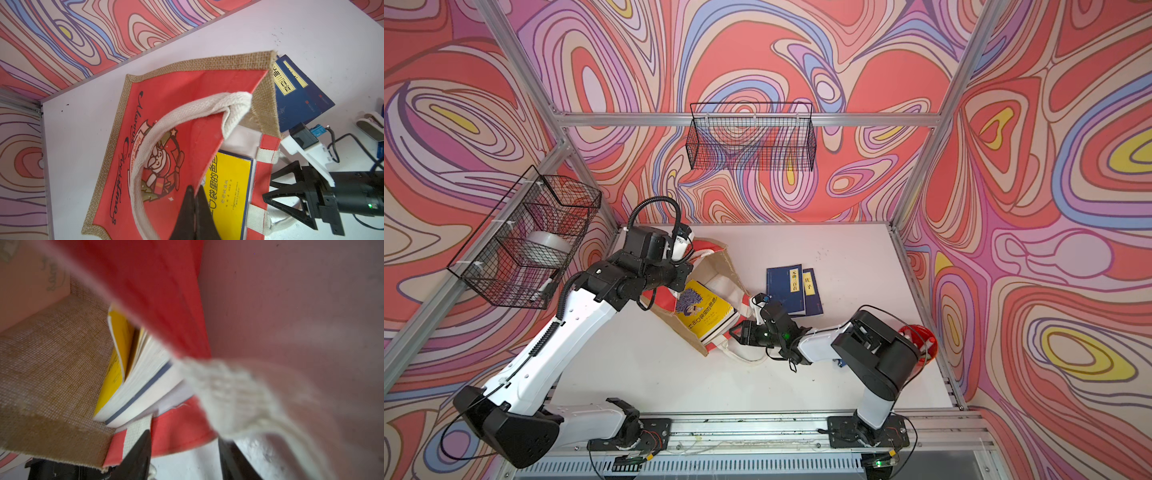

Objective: Put the books into the canvas bag
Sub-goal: Place the canvas bag at the center of the board.

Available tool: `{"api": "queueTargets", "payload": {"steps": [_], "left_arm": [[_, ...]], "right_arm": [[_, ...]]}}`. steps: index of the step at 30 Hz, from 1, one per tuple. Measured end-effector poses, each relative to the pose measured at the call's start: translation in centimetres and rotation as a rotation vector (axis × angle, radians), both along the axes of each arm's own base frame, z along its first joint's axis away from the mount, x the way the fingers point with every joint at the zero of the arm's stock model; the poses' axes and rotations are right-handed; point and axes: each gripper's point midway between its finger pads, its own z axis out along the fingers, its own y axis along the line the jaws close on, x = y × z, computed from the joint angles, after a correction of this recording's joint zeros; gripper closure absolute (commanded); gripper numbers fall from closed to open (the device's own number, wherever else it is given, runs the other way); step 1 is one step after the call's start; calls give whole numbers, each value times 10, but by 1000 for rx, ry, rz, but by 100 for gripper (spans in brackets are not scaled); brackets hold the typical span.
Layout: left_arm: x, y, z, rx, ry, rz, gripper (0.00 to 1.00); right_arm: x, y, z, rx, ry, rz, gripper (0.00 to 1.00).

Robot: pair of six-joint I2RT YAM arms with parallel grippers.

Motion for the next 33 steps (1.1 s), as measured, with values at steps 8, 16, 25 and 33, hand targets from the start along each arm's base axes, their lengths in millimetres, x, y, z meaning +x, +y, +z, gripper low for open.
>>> {"api": "queueTargets", "payload": {"steps": [8, 16, 25, 33], "left_arm": [[3, 11, 2, 19, -12, 32, 100], [-2, 48, 16, 36, -43, 118, 100], [-9, 76, 30, 39, -44, 192, 100], [-12, 103, 22, 22, -24, 288, 100]], "right_arm": [[31, 22, 18, 37, -33, -3, 100], [44, 36, 68, 30, -108, 50, 100], [92, 20, 133, 100, -105, 64, 100], [100, 21, 169, 96, -118, 99, 100]]}}
